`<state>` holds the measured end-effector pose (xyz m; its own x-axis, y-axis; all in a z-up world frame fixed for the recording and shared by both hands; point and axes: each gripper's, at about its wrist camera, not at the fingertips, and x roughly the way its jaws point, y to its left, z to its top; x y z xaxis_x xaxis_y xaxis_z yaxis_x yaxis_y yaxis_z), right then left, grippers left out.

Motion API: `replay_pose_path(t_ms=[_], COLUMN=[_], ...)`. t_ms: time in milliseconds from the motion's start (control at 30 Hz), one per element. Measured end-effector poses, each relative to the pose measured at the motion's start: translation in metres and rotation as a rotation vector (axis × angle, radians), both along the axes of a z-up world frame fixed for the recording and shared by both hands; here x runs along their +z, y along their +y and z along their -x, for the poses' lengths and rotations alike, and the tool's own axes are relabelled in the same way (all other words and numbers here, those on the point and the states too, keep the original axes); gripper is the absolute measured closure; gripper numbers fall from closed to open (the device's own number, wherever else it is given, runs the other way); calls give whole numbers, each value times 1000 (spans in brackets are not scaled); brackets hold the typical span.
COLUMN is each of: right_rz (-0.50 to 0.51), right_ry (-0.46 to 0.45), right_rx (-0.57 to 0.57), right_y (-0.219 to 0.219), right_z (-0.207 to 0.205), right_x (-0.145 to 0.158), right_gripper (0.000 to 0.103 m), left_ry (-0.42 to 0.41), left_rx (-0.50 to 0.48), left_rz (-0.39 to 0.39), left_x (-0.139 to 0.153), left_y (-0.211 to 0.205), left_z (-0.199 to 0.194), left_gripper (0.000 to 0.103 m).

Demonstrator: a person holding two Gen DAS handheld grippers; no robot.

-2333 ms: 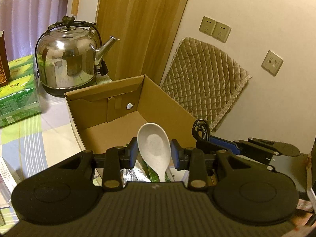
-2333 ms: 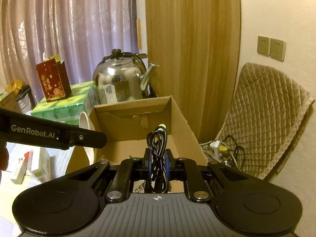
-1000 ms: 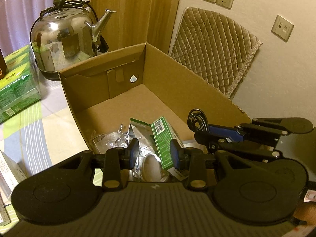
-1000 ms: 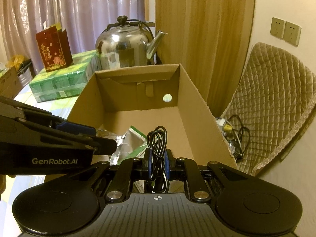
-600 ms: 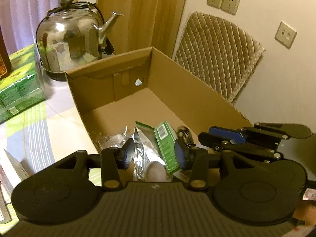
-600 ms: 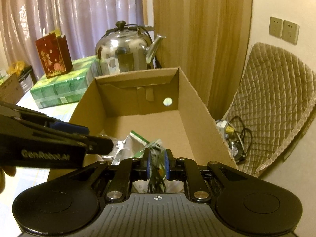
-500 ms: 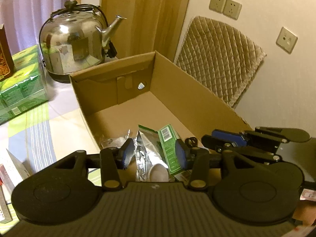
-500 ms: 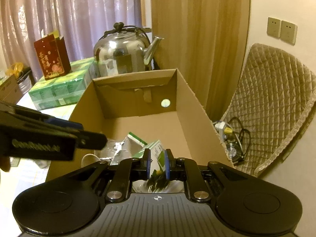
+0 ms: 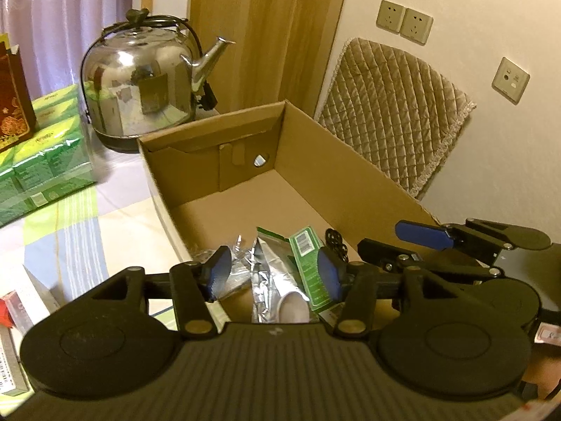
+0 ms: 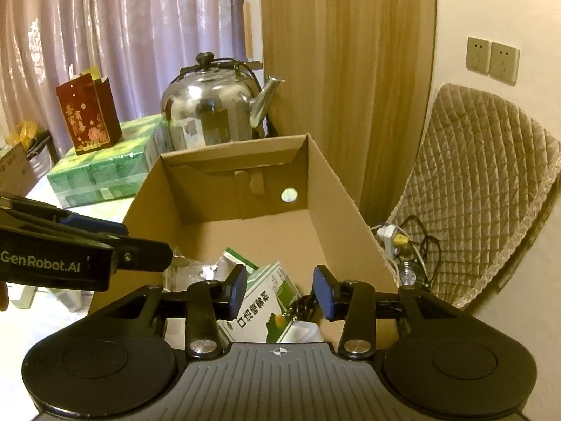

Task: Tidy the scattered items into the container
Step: 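Open the left tool to drop the spoon while the right tool releases the cable, then withdraw both open tools from the box back over the table items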

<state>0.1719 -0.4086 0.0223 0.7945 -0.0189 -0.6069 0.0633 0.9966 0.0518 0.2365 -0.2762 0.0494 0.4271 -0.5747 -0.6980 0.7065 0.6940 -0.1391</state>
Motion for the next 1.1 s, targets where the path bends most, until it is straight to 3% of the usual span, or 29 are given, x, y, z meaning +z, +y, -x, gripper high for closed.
replay_pose_path(t_ms=[500, 1100], right_rz=[-5, -11], right_ry=[-72, -111], right_rx=[40, 147], right_y=[25, 81], right_z=[0, -8], right_x=[14, 23], right_gripper=[46, 45], left_ry=[-38, -71], left_rx=[71, 183], left_rz=[20, -2], left_x=[11, 11], left_y=[39, 104], left_z=[-5, -16], left_gripper=[39, 26])
